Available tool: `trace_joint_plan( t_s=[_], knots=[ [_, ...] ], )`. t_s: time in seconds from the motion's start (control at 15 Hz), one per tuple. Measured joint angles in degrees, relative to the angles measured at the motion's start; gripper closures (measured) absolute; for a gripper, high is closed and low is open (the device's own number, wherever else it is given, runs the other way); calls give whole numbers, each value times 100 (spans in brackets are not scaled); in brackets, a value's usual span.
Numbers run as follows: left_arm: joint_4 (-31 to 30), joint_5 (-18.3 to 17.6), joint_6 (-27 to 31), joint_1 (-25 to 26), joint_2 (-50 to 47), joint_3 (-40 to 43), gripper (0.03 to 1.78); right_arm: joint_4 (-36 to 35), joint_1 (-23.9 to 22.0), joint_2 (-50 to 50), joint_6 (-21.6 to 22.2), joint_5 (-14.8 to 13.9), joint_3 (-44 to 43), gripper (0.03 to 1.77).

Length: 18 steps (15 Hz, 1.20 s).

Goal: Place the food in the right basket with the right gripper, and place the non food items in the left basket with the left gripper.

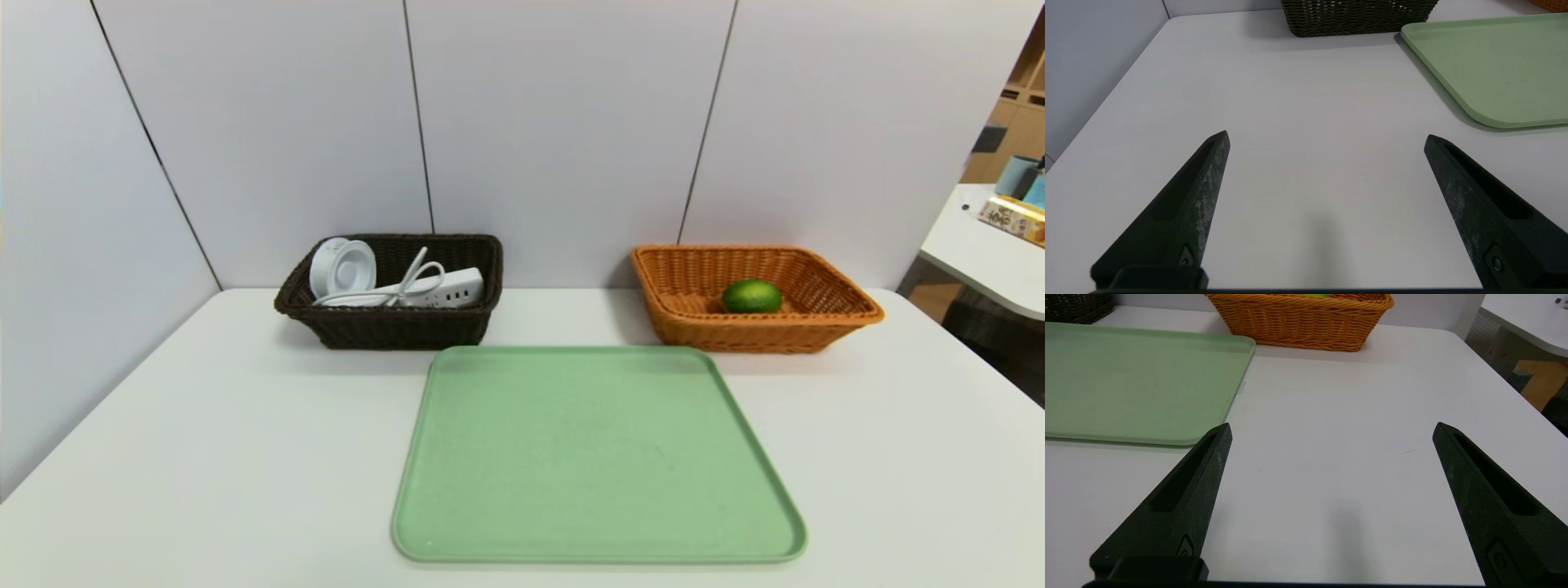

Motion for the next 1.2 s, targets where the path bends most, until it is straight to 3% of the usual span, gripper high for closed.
trace_joint_plan(
  t_s=[0.47,0.73,0.87,1.2],
  knots=[
    [34,-177,-323,0,-2,-22,12,-6,0,-2,20,52,7,10],
    [118,496,9,-2,-2,0,12,-2,0,-2,11,105,7,10],
    [172,475,282,2,-2,52,12,-2,0,-2,26,85,7,10],
    [138,468,141,2,-2,85,12,9,0,-2,46,49,7,10]
  ],
)
